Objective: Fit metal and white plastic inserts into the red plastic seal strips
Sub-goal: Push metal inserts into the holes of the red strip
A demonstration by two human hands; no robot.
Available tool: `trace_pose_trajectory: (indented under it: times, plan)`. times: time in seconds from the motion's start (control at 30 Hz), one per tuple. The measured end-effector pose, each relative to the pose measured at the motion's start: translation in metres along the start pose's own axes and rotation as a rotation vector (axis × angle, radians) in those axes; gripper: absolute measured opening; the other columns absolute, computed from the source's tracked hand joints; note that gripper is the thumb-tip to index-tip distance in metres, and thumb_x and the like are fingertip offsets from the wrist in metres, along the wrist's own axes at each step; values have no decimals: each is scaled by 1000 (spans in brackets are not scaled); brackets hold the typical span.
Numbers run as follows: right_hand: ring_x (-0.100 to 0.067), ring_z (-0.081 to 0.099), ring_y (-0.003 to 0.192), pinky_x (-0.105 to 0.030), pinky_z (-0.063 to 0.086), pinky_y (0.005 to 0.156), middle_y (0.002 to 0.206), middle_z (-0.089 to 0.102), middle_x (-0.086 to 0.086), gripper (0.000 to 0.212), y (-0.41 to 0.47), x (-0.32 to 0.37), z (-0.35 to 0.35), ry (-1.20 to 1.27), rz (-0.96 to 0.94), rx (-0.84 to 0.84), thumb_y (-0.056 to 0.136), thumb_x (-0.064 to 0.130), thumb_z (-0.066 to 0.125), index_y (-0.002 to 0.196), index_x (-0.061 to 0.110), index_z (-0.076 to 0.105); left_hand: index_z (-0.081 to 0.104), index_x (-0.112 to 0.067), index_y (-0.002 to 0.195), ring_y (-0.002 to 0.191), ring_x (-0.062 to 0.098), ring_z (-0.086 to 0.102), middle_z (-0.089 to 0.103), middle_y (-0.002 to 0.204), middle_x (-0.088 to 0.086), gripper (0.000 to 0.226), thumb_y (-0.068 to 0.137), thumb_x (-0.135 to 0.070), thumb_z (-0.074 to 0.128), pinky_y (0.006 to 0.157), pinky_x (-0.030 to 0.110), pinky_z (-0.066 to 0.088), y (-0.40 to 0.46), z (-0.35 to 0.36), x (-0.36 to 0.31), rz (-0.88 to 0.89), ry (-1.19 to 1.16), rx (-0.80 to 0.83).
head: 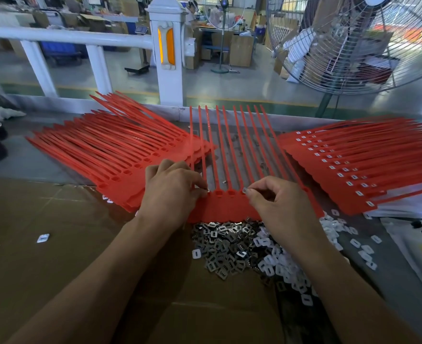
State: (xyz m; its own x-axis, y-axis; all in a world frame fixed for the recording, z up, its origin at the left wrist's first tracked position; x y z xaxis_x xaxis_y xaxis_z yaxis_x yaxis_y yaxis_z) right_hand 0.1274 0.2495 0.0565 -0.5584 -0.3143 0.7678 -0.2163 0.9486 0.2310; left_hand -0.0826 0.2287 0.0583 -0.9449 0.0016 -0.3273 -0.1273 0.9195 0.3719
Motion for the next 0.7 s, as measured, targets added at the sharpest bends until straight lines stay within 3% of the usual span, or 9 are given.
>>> trace_pose_trajectory:
  times: [0.2, 0.33, 0.43, 0.53, 0.7]
  plan:
    - [6, 63, 80, -4, 44, 63, 81, 70, 14, 9, 1, 0, -1, 3, -10, -1, 98, 27, 69, 92, 27, 74, 77, -45, 96, 101, 0, 26, 60, 105, -23, 9, 87, -44, 73, 84, 23, 8, 1, 4, 2, 20, -21, 38]
    - [4, 66, 80, -8, 47, 62, 82, 72, 14, 10, 1, -1, 1, 27, -9, 30, 100, 32, 66, 93, 31, 73, 76, -39, 104, 107, 5, 38, 63, 106, -21, 15, 90, -35, 72, 86, 25, 13, -3, -4, -2, 60, -92, -58]
    - [3, 68, 83, -21, 54, 75, 87, 72, 19, 13, 1, 0, 5, 95, -9, 77, 102, 29, 62, 93, 33, 71, 74, -38, 108, 104, 3, 45, 64, 103, -21, 18, 91, -31, 72, 89, 29, 23, -8, -10, -19, 158, -232, -114]
    - [4, 68, 85, -26, 53, 78, 89, 71, 26, 18, 1, 1, 8, 131, -16, 123, 104, 27, 59, 92, 36, 69, 73, -35, 110, 101, 3, 52, 65, 102, -20, 21, 89, -33, 74, 90, 30, 31, -12, -13, -38, 247, -288, -135]
    - [-7, 68, 84, -41, 59, 81, 89, 72, 13, 20, -1, 2, 16, 110, -25, 195, 105, 31, 57, 90, 38, 68, 72, -32, 112, 101, 7, 55, 65, 103, -17, 23, 90, -38, 70, 92, 36, 34, -18, -15, -51, 348, -279, -128]
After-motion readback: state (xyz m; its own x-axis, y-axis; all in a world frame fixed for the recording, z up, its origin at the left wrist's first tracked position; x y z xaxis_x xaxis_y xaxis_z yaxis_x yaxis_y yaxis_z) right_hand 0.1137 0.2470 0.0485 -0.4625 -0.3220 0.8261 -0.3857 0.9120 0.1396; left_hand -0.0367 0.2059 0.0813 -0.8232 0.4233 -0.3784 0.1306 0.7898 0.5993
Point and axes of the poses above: each hand's wrist, its own y-axis towards the middle knuckle, its own z-axis out of the palm, x = y × z, the point moved 8 cm from there along y, towards the middle knuckle
